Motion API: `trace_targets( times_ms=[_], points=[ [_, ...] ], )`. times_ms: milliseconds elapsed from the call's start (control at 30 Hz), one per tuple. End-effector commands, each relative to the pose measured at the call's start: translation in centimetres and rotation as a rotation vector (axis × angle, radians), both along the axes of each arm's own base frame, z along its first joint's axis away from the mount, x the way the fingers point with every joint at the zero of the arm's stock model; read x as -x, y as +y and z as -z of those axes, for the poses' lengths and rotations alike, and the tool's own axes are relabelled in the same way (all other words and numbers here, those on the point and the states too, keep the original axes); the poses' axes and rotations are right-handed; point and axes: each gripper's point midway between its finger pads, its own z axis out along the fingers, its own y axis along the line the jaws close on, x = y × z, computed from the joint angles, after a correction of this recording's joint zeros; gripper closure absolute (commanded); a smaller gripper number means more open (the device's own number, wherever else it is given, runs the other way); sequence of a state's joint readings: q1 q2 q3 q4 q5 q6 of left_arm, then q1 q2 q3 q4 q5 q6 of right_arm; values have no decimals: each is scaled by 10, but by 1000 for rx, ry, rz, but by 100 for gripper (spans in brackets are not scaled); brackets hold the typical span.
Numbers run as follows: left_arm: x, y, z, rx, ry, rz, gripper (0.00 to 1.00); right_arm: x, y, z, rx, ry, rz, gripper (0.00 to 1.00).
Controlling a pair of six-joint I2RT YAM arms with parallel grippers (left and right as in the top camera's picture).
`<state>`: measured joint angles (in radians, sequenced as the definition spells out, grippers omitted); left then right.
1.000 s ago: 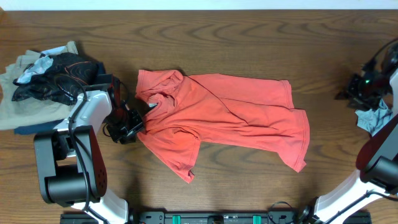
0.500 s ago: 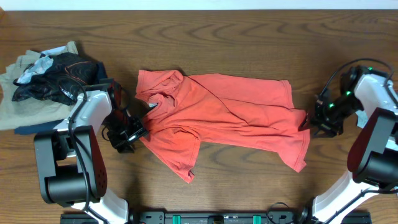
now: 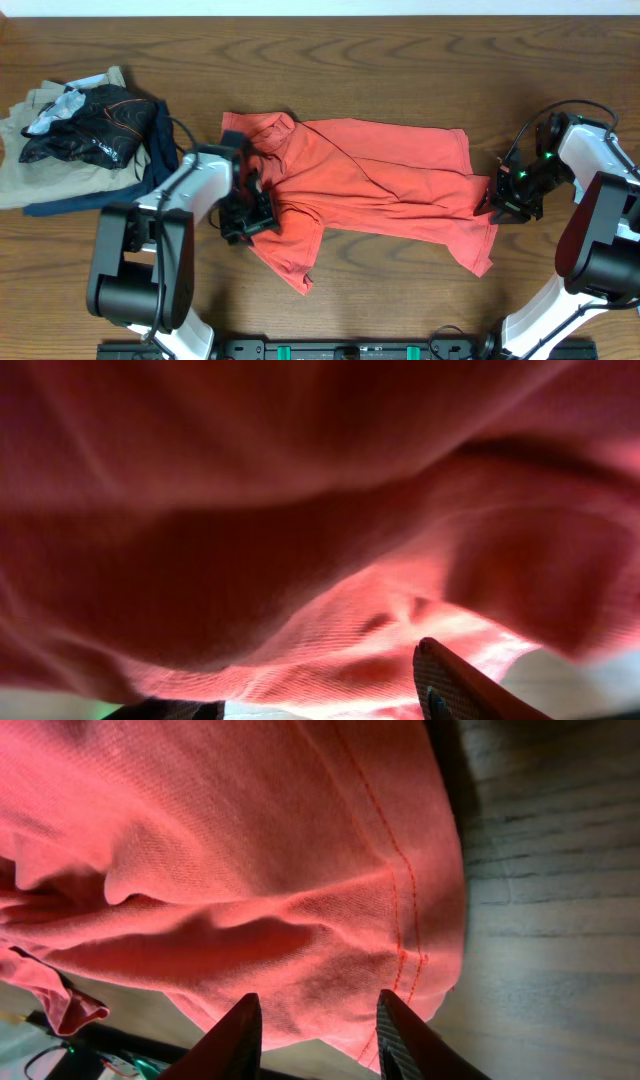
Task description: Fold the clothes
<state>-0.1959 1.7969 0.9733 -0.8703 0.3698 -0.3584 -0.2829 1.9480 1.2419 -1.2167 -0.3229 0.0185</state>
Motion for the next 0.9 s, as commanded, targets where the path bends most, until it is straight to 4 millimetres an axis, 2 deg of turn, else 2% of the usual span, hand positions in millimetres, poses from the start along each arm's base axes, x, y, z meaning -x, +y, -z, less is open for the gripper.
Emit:
trace_targets(
  times_ms=[0,100,133,167,233,333,433,533,600,700,867],
  points=[
    [8,14,10,-150,12,-12,40,-4,4,0,-2,-15,1,66],
    [10,10,10,-150,9,7,42,-20,-1,-3,15,-81,2,65],
    [10,9,10,-150,9,9,48,-28,-3,-7,23,-111,3,64],
    [10,9,10,-151,11,5,56,-38,-4,-14,22,-146,5,64],
    [10,9,10,-154,12,-2,66,-57,-5,-29,22,-216,6,64],
    [9,8,10,-152,7,-3,71,-85,-3,-53,32,-333,-55,62],
    [7,8,11,-150,-3,-8,71,-97,10,-59,39,-402,-180,56],
    [5,7,11,-150,-7,-14,70,-104,20,-51,79,-427,-262,57],
    [4,7,12,-149,-12,-15,67,-108,31,-45,79,-461,-340,64],
    [2,7,12,-147,-19,-15,61,-109,51,-37,68,-495,-435,87],
    [1,6,12,-145,-25,-16,54,-97,87,-22,36,-503,-580,89]
  ],
)
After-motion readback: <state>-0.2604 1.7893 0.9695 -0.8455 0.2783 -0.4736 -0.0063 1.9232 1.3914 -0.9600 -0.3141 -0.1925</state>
